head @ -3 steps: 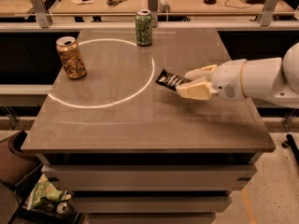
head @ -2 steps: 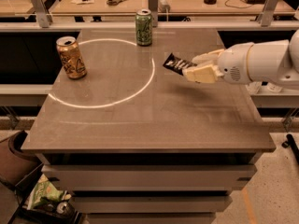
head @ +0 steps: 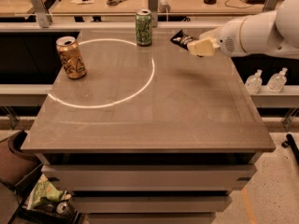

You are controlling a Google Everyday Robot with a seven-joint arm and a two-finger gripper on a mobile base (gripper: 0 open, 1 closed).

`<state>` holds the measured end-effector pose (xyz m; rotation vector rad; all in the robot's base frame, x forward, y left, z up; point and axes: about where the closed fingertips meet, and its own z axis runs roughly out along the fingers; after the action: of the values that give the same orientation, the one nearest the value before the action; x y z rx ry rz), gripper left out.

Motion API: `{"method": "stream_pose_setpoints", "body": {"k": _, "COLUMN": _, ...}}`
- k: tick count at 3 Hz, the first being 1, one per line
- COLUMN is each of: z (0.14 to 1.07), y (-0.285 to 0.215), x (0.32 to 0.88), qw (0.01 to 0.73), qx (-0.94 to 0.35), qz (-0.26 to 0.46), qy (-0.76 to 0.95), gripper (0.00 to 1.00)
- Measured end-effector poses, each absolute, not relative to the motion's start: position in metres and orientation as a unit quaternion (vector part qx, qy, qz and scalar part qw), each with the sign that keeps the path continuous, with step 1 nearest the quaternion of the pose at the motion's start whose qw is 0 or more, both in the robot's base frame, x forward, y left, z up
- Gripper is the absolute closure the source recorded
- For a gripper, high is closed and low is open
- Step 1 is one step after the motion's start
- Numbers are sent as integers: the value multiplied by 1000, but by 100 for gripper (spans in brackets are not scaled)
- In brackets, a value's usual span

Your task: Move rxbar chocolate near green can

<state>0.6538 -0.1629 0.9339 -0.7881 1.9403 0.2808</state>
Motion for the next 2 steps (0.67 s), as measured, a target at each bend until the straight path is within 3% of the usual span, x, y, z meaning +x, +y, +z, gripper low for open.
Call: {"method": "stream_pose_setpoints", "body": {"k": 2, "z": 948, "y": -150, "x": 732, "qw": 507, "qx": -293, "qz": 65, "qy": 808, "gripper": 100}}
